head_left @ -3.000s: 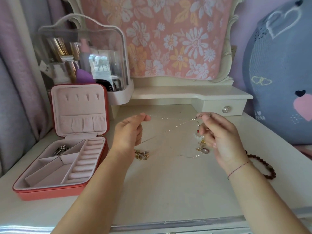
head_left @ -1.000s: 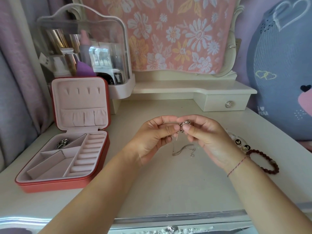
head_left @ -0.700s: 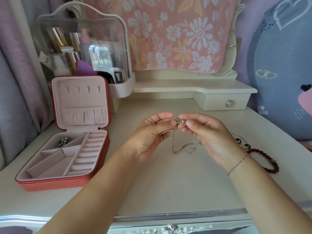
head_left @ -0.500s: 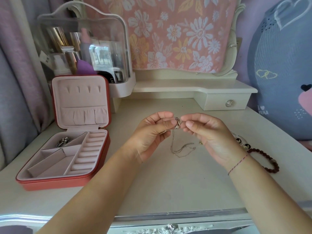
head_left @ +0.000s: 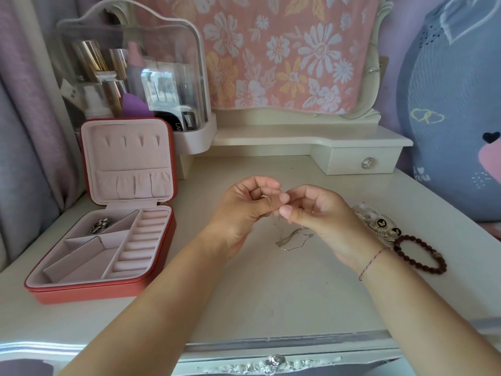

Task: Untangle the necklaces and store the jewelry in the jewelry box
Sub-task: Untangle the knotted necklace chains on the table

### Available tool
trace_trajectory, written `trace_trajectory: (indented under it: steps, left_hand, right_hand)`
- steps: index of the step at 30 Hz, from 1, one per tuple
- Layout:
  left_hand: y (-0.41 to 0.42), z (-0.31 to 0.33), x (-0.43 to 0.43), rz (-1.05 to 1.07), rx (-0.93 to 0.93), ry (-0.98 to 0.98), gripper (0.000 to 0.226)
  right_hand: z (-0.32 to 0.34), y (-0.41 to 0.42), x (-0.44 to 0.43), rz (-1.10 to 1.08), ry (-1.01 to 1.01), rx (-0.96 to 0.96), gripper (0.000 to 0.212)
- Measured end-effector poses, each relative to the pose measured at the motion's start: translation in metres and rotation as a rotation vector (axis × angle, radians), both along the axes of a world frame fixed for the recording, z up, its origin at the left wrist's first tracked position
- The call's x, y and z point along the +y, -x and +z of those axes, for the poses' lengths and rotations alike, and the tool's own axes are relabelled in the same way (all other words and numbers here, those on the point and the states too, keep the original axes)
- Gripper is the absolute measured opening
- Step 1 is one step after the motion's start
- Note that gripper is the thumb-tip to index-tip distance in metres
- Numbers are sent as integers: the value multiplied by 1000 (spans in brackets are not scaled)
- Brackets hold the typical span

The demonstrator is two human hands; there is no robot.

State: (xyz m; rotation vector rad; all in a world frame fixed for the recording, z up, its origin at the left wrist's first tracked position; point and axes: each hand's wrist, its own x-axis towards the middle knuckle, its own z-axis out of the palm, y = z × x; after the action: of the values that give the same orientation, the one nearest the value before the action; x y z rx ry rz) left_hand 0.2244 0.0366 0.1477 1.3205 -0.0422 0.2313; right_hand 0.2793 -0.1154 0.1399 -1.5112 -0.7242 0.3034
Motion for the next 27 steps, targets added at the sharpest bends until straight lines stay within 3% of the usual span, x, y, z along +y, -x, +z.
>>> trace_trajectory:
  steps: [7, 12, 15, 18, 23, 27]
  left_hand:
    - [-1, 1, -2, 116, -6, -66, 15]
    - [-2, 2, -3, 89, 47, -67, 17]
    - [-2, 1, -1, 45, 45, -73, 32]
    - [-2, -2, 0, 10, 30, -97, 37]
    - [-4, -5, -1, 100, 9, -213, 24]
    - [-5, -6, 2, 157, 17, -195, 21]
  right_hand:
    - [0, -3, 0, -6, 10, 50, 9]
    - [5, -8, -1, 33, -189, 312, 2]
    - [7, -9, -3, 41, -266, 400, 18]
    - [7, -10, -3, 25, -300, 397, 17]
    - [6, -11, -1, -9, -305, 342, 17]
    - [6, -10, -1, -32, -345, 337, 18]
